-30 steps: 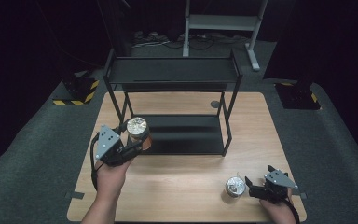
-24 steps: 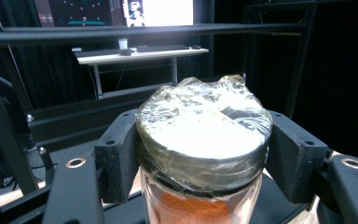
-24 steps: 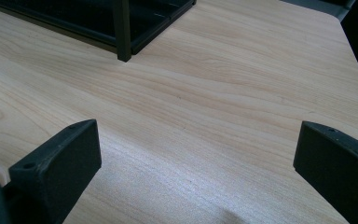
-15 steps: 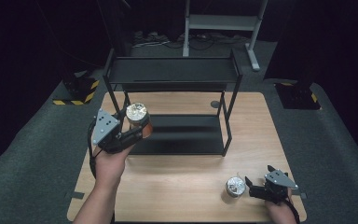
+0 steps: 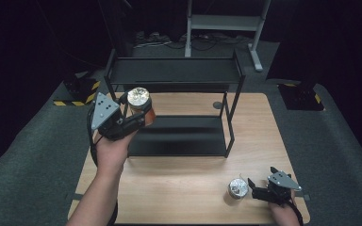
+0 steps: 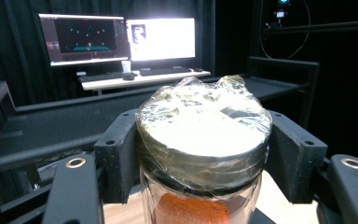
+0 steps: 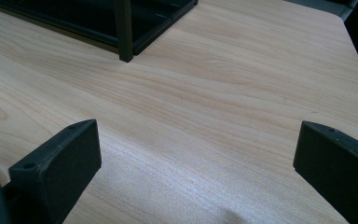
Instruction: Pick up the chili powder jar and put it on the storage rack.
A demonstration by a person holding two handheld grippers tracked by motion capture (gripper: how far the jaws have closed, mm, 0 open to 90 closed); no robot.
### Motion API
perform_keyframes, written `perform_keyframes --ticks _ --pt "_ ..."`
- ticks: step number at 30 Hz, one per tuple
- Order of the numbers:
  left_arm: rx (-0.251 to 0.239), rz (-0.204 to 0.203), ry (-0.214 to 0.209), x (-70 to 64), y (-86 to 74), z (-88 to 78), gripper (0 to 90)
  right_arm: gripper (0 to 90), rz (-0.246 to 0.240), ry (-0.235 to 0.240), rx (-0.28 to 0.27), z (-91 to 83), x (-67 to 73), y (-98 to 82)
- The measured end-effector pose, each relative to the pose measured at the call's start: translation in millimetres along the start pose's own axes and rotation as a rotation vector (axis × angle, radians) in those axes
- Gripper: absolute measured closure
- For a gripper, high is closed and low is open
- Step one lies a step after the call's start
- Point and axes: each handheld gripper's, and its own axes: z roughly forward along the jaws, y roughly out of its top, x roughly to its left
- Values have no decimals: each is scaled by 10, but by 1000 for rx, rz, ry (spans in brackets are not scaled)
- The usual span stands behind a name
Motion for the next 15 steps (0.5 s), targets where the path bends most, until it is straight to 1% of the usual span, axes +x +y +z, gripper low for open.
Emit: perform_keyframes --ticks 4,7,11,13,15 --pt "-16 1 11 9 78 23 342 0 1 0 -1 -1 -2 -2" --pt "-34 -13 11 48 126 52 341 0 2 -1 -1 0 -1 -2" --pt "-43 -11 18 67 175 82 342 0 3 -1 0 0 -1 -1" --pt "-47 -6 23 82 226 118 342 0 5 -1 -1 0 -4 -2" --pt "-52 -4 21 92 242 133 342 0 6 0 -1 0 -5 -2"
